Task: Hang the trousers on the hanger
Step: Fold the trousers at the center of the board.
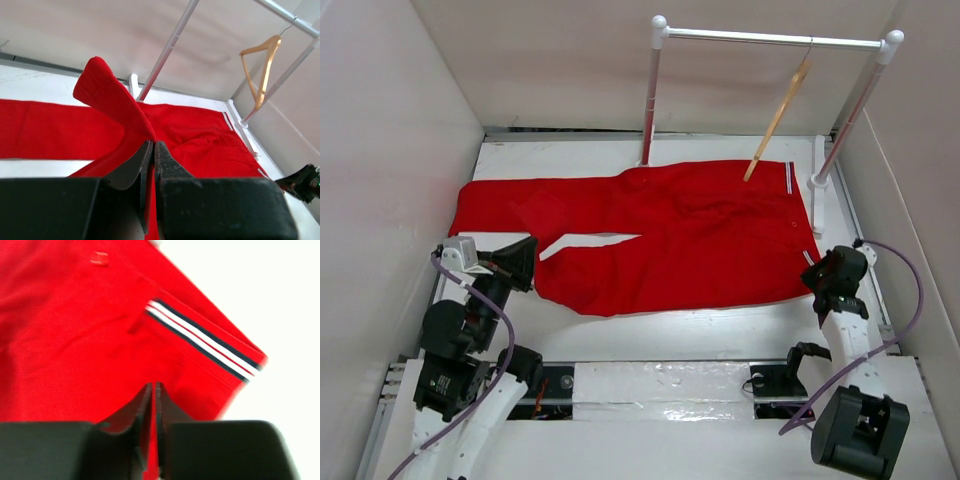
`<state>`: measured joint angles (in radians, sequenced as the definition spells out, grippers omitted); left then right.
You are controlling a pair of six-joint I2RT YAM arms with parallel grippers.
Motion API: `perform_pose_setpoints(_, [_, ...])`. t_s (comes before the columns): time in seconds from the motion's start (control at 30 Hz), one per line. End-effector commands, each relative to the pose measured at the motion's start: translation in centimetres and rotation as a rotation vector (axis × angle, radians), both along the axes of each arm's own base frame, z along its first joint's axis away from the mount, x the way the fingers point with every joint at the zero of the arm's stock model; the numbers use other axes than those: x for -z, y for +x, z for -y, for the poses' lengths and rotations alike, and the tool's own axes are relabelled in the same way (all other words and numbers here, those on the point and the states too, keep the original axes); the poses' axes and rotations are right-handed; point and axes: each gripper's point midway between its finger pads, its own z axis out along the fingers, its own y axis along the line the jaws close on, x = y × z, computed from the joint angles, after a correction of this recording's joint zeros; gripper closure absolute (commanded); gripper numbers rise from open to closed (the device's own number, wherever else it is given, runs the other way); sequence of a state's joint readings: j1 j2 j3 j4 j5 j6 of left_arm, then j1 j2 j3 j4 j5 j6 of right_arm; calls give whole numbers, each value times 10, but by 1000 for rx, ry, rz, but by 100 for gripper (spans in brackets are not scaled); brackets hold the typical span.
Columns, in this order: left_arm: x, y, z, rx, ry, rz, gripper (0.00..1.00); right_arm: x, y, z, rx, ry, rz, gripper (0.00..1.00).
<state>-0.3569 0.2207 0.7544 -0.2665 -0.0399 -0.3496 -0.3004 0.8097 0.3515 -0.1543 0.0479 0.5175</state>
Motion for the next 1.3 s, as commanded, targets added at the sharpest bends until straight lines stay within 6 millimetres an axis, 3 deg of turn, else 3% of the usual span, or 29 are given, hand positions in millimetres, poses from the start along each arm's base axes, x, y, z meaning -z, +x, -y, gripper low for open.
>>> perform_pose_setpoints(0.0, [-34,-16,-7,-5,-41,113,100,25,-39,22,178,-3,-146,80])
perform_pose_setpoints(0.1, [-38,-22,-9,-2,-55,130,100,28,-46,15,179,45,-189,64])
perform_pose_setpoints(0.13, [-38,-24,-9,0,-60,131,100,29,-48,17,199,48,-193,51])
perform_pose_setpoints(0.2, [-39,-25,-12,-8,-65,136,100,28,-51,15,219,71,-210,48])
perform_pose_setpoints(0.27, [-40,-26,-13,-12,-67,139,100,29,-52,21,249,54,-201,34])
perform_pose_setpoints(0.4, [-40,-29,-16,-20,-78,140,100,37,-50,22,265,67,-235,32])
perform_pose_setpoints(0.6, [-38,-30,-15,-9,-77,137,100,47,-28,16,204,113,-233,43])
perform_pose_setpoints(0.67, [-38,-29,-15,-11,-76,136,100,46,-21,14,190,135,-214,69])
perform_pose_setpoints(0.7, [-38,-29,-15,-14,-78,137,100,44,-19,13,187,139,-215,88])
perform_pose_setpoints(0.77, [-38,-29,-17,-21,-80,135,100,34,-19,17,201,120,-195,98])
perform_pose_setpoints(0.8, [-38,-28,-18,-32,-81,132,100,15,-16,22,214,94,-137,100])
perform_pose_setpoints(0.9, [-39,-26,-27,-79,-95,126,100,-17,-26,38,285,3,-88,100])
perform_pose_setpoints(0.93, [-41,-27,-30,-92,-101,128,100,-45,-24,43,289,-39,-19,100])
perform_pose_setpoints(0.97, [-40,-28,-32,-104,-110,121,100,-52,-36,50,331,-69,-38,100])
perform_pose_setpoints(1.03, [-43,-31,-41,-142,-137,131,100,-89,-42,56,356,-122,24,100])
perform_pose_setpoints(1.27, [-51,-36,-63,-242,-167,140,100,-147,-89,67,458,-250,63,100])
